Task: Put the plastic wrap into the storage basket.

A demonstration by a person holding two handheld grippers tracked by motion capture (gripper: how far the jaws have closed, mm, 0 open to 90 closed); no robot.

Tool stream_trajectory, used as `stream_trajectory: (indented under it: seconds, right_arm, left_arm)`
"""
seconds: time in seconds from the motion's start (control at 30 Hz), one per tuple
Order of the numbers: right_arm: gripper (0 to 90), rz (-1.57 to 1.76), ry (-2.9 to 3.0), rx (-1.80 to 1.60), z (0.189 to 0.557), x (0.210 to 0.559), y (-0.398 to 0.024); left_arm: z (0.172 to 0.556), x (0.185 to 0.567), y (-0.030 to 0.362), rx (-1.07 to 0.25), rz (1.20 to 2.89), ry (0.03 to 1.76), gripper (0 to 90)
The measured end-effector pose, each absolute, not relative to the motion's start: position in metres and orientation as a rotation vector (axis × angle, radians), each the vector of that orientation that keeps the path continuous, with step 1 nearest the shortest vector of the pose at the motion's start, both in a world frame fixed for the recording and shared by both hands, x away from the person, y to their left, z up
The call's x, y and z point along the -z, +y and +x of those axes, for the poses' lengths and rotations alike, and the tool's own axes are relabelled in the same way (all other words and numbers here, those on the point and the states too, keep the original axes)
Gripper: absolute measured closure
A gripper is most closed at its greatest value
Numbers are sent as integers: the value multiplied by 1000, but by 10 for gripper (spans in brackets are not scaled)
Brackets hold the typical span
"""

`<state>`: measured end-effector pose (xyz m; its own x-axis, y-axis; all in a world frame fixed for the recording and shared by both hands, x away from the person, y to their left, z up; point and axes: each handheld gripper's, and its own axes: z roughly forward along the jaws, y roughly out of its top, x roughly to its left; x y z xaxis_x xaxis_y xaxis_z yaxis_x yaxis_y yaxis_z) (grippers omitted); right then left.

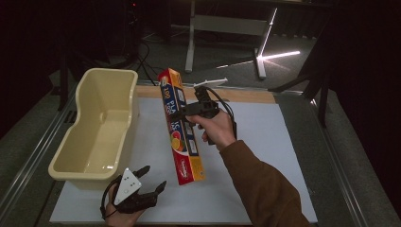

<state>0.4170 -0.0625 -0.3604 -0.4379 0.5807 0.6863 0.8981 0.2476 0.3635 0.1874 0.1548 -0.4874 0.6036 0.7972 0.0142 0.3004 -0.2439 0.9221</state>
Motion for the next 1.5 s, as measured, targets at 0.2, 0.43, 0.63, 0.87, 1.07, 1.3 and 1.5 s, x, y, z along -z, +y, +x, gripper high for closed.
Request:
stream_trajectory:
  seconds: [0.2,0.43,0.63,0.87,1.07,1.3,1.5]
  right_arm:
    - [388,-1359,-2071,1058,424,359,-55]
    - [388,-1373,-2006,1099,433,354,-49]
    - [388,-1392,-1977,1120,438,353,-45]
    - [388,-1421,-1907,1160,444,353,-39]
    - [389,-1433,-1868,1173,449,350,-33]
    - [388,-1458,-1820,1210,452,347,-27]
    - [389,-1445,-1751,1240,455,344,-21]
  left_arm:
    - [187,488,155,-612,1811,889,273]
    - [187,488,155,-610,1809,890,273]
    - [187,488,155,-607,1806,889,273]
    - [187,488,154,-599,1808,884,273]
    - [186,487,154,-596,1801,883,273]
    - [186,488,154,-587,1796,885,273]
    - [186,488,153,-588,1792,883,272]
